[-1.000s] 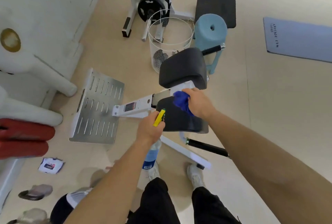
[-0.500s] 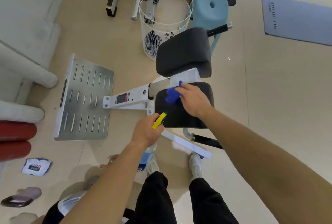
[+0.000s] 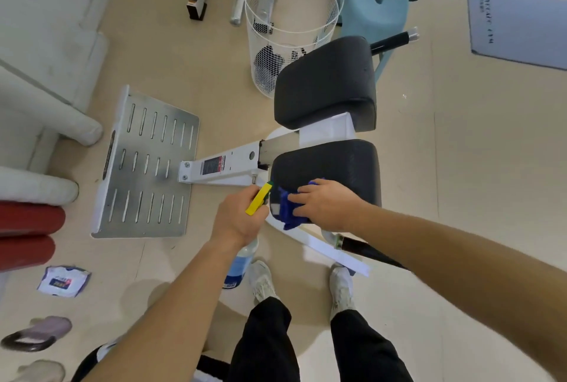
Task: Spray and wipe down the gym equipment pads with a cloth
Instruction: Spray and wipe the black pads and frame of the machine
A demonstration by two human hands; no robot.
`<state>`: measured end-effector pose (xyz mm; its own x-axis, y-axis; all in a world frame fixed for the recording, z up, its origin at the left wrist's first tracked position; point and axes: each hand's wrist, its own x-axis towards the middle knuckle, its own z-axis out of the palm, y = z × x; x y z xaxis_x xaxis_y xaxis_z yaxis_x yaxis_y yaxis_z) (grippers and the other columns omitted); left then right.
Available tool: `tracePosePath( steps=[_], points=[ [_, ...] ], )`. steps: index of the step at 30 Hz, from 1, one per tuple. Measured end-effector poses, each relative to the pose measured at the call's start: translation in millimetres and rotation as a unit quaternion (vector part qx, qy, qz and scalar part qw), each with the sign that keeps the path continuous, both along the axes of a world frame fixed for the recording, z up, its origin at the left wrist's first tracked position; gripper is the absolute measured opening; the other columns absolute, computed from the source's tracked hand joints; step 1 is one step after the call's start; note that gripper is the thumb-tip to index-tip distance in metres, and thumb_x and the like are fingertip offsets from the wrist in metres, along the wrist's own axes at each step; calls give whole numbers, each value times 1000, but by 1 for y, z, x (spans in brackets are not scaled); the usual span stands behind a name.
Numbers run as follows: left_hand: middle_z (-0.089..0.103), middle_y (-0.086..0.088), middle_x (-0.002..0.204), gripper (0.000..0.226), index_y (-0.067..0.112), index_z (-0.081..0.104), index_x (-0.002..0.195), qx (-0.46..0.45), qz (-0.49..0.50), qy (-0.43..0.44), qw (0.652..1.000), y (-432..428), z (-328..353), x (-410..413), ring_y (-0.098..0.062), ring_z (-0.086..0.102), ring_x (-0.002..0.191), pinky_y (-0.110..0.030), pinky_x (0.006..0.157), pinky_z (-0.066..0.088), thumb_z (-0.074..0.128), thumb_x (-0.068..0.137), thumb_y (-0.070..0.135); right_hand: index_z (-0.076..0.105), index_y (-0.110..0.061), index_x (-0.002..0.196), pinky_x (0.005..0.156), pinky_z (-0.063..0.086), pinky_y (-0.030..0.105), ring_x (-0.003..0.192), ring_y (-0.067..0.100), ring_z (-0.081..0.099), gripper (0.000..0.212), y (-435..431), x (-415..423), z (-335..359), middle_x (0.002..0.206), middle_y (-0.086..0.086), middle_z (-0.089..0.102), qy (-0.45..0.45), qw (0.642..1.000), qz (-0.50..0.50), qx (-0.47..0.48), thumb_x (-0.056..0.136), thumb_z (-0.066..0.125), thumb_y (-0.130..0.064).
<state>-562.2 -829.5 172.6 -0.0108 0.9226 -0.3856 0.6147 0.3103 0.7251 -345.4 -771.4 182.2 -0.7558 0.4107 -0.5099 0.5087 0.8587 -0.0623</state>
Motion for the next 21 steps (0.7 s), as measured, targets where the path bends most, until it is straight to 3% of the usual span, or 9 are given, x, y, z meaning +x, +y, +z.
tracePosePath(
  steps=[3, 6, 8, 11, 13, 15, 18, 21],
  points=[
    [63, -7, 67, 17, 20, 63, 84, 0, -7, 1, 1000, 3, 2, 4, -33, 63, 63, -55, 64, 57, 53, 80, 32, 55, -33, 137, 113, 35, 44, 142, 25, 41, 47, 19, 42, 24, 151, -4, 48, 45, 998, -39, 15, 93, 65, -22],
    [62, -8, 67, 16, 19, 62, 84, 3, -9, -6, 1000, 5, 3, 12, -33, 63, 63, -56, 63, 58, 53, 82, 33, 56, -31, 140, 115, 35, 46, 143, 29, 39, 44, 58, 67, 32, 152, 0, 47, 92, 970, -212, 71, 98, 56, -18],
    [61, -7, 65, 14, 20, 61, 83, 7, -9, -10, 1000, 6, 3, 16, -34, 62, 61, -58, 62, 55, 53, 80, 31, 61, -24, 135, 112, 40, 49, 139, 33, 44, 44, 50, 67, 26, 148, 6, 51, 129, 951, -265, 91, 94, 60, -9],
    [64, -9, 66, 18, 20, 64, 86, 4, -1, -24, 1000, 10, 6, 23, -36, 62, 61, -57, 63, 56, 52, 77, 29, 68, -22, 126, 109, 40, 55, 134, 34, 51, 57, -14, 69, 8, 142, 8, 57, 170, 967, -171, 78, 74, 78, -2],
    [65, -9, 69, 20, 18, 65, 89, 0, -12, -26, 1000, 13, 9, 27, -35, 63, 63, -56, 65, 57, 52, 80, 30, 63, -26, 130, 111, 36, 47, 137, 28, 49, 68, -45, 72, 12, 143, 2, 57, 149, 985, -85, 25, 68, 87, -10],
    [65, -9, 70, 20, 17, 64, 91, 3, -29, -26, 999, 13, 10, 31, -34, 64, 64, -56, 64, 57, 52, 82, 30, 62, -27, 130, 109, 40, 45, 135, 27, 50, 66, -33, 78, 12, 141, 1, 58, 144, 988, -56, 24, 70, 87, -14],
    [64, -12, 69, 20, 15, 63, 88, 10, -40, -23, 999, 15, 11, 35, -35, 61, 63, -56, 62, 54, 52, 80, 30, 65, -23, 129, 105, 46, 56, 135, 34, 49, 50, 30, 77, 16, 142, 7, 58, 172, 961, -200, 85, 83, 71, -4],
    [64, -12, 70, 22, 15, 64, 89, 12, -47, -22, 999, 15, 13, 40, -34, 61, 63, -55, 62, 54, 52, 80, 31, 59, -24, 138, 111, 40, 51, 144, 31, 38, 46, 50, 71, 20, 151, 6, 48, 170, 922, -340, 72, 96, 55, -6]
  ],
)
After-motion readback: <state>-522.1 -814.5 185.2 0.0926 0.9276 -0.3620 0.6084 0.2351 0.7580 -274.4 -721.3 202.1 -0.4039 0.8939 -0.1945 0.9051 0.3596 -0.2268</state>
